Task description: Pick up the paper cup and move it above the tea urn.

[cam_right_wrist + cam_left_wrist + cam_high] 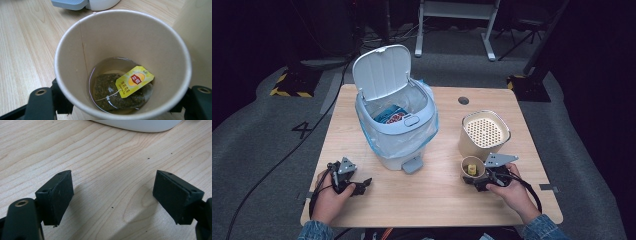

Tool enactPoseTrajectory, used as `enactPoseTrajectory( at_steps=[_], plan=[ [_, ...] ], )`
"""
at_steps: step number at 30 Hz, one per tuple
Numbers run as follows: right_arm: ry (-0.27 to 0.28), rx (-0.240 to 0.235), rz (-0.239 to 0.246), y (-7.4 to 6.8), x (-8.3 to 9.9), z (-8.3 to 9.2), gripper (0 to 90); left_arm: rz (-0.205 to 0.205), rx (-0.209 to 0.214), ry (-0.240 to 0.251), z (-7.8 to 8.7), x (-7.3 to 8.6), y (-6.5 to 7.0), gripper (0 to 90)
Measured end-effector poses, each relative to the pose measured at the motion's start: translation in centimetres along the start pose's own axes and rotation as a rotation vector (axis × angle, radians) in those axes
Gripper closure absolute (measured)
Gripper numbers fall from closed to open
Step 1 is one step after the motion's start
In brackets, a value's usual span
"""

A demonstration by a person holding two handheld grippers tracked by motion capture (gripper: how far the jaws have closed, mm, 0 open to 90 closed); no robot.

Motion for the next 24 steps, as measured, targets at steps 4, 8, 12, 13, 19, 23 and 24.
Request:
enactPoseTrajectory(
  at_steps=[4, 8, 12, 13, 19, 23, 24],
  plan=[
    [0.016, 0.001, 0.005, 0.0, -0.2, 0.6, 29.0, 0.0, 0.0, 0.0, 0.0, 0.0, 0.0, 17.0],
    [0.045, -0.001, -0.001, 0.1, -0.8, 1.6, 29.5, 0.0, 0.0, 0.0, 0.0, 0.0, 0.0, 17.1],
    [0.049, 0.004, -0.008, 0.3, -1.2, 2.9, 29.8, 0.001, 0.0, 0.0, 0.0, 0.0, 0.0, 17.1],
    [0.046, 0.006, -0.01, 0.5, -1.2, 3.2, 29.9, 0.0, 0.0, 0.0, 0.0, 0.0, 0.0, 17.1],
    [0.064, 0.002, -0.018, 1.1, -1.7, 5.4, 30.4, 0.0, 0.0, 0.0, 0.0, 0.0, 0.0, 17.0],
    [0.077, 0.005, -0.015, 1.5, -2.2, 6.8, 30.6, 0.0, 0.0, 0.0, 0.0, 0.0, 0.0, 17.0],
    [0.079, 0.003, -0.014, 1.6, -2.4, 7.1, 30.7, 0.0, 0.0, 0.0, 0.0, 0.0, 0.0, 17.0]
  ],
)
Point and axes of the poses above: each handheld gripper's, and its own axes: z roughly backward along the jaws, x roughly out of its underside, y roughly to its right, the point moved 6 cm from there along -z, roughly forward along the jaws, and after that the axes turned 5 degrees about x, right-handed, at the moved point
